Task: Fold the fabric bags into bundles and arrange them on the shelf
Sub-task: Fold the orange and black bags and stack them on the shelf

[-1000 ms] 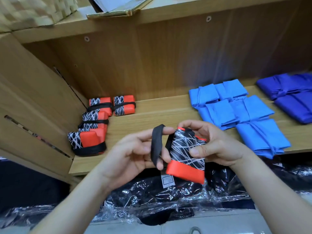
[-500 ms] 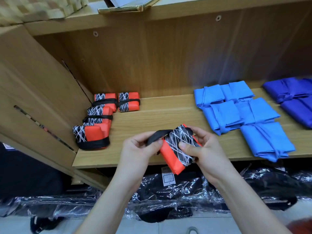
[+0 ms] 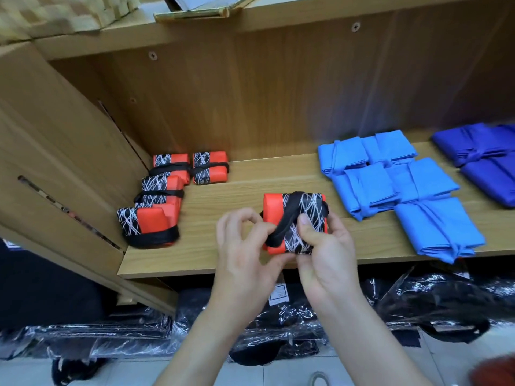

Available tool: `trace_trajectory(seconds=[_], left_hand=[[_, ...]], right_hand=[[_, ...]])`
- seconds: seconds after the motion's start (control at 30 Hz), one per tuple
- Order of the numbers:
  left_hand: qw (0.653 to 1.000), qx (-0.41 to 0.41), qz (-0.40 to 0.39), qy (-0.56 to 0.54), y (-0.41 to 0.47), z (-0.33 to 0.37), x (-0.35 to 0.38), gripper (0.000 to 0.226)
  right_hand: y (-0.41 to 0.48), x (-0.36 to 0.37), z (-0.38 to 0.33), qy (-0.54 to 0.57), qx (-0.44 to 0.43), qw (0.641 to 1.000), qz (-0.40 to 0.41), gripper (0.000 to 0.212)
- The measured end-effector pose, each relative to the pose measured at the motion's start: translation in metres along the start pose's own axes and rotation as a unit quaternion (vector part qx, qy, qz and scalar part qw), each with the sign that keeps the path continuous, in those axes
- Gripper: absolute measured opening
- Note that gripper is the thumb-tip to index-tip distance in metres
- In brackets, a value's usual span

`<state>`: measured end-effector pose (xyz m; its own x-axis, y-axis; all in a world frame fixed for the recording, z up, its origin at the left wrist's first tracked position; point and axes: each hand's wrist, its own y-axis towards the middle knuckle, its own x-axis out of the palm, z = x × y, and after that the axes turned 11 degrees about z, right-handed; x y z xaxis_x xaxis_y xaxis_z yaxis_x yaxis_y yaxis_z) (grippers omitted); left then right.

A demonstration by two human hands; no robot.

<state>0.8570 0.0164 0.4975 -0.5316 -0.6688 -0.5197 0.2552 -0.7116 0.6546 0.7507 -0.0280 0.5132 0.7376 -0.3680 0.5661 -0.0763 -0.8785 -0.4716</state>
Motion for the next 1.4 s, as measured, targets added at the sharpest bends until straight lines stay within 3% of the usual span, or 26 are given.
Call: trace_trajectory(seconds=[0.1, 0.27, 0.33, 0.4, 0.43, 0.53, 0.7, 0.83, 0.93, 1.07, 1.17, 1.33, 1.4], left_hand=[[0.998, 0.057, -0.008, -0.019, 0.018, -0.008, -0.008, 0.033], [0.995, 0.045, -0.039, -0.083, 0.046, -0.013, -0.025, 0.030], [0.984, -0.062, -0.052, -0.156, 0.050, -0.007, -0.026, 0.034], [0.932, -0.223, -0.086, -0.274, 0.052, 0.001, -0.025, 0.039], [0.909, -0.260, -0.096, -0.312, 0.053, 0.004, -0.024, 0.040], [0.900, -0.273, -0.087, -0.328, 0.054, 0.007, -0.019, 0.036], [0.885, -0.344, 0.012, -0.313, 0.042, 0.012, 0.003, 0.031], [0.852, -0.396, 0.061, -0.336, 0.028, 0.026, 0.020, 0.021], [0.838, -0.410, 0.065, -0.354, 0.023, 0.029, 0.023, 0.015], [0.824, -0.437, 0.111, -0.344, 0.019, 0.030, 0.027, 0.026], [0.842, -0.429, 0.120, -0.305, 0.016, 0.034, 0.031, 0.030], [0.902, -0.363, 0.008, -0.234, 0.010, 0.024, 0.028, 0.032], [0.929, -0.319, -0.007, -0.186, 0.008, 0.020, 0.027, 0.038]], right_hand=[[-0.001, 0.002, -0.009, 0.021, 0.034, 0.997, -0.066, 0.028], [0.002, -0.006, -0.026, -0.256, -0.002, 0.944, -0.208, 0.037], [0.001, -0.004, -0.030, -0.234, -0.031, 0.951, -0.198, 0.032], [-0.005, -0.001, -0.026, -0.160, -0.042, 0.972, -0.170, 0.026], [-0.007, 0.001, -0.023, -0.122, -0.034, 0.980, -0.154, 0.022], [-0.011, 0.008, -0.017, -0.041, 0.006, 0.995, -0.095, 0.015], [-0.003, 0.017, -0.012, -0.014, 0.000, 1.000, -0.011, 0.011], [0.009, 0.015, -0.003, -0.040, -0.068, 0.996, 0.047, 0.017], [0.016, 0.012, 0.002, -0.082, -0.134, 0.987, 0.045, 0.018], [0.022, 0.005, 0.011, -0.179, -0.263, 0.947, 0.046, 0.016], [0.028, -0.002, 0.013, -0.296, -0.344, 0.890, 0.055, 0.014], [0.036, -0.007, -0.003, -0.460, -0.258, 0.849, -0.044, 0.029], [0.038, -0.010, -0.007, -0.494, -0.232, 0.834, -0.085, 0.025]])
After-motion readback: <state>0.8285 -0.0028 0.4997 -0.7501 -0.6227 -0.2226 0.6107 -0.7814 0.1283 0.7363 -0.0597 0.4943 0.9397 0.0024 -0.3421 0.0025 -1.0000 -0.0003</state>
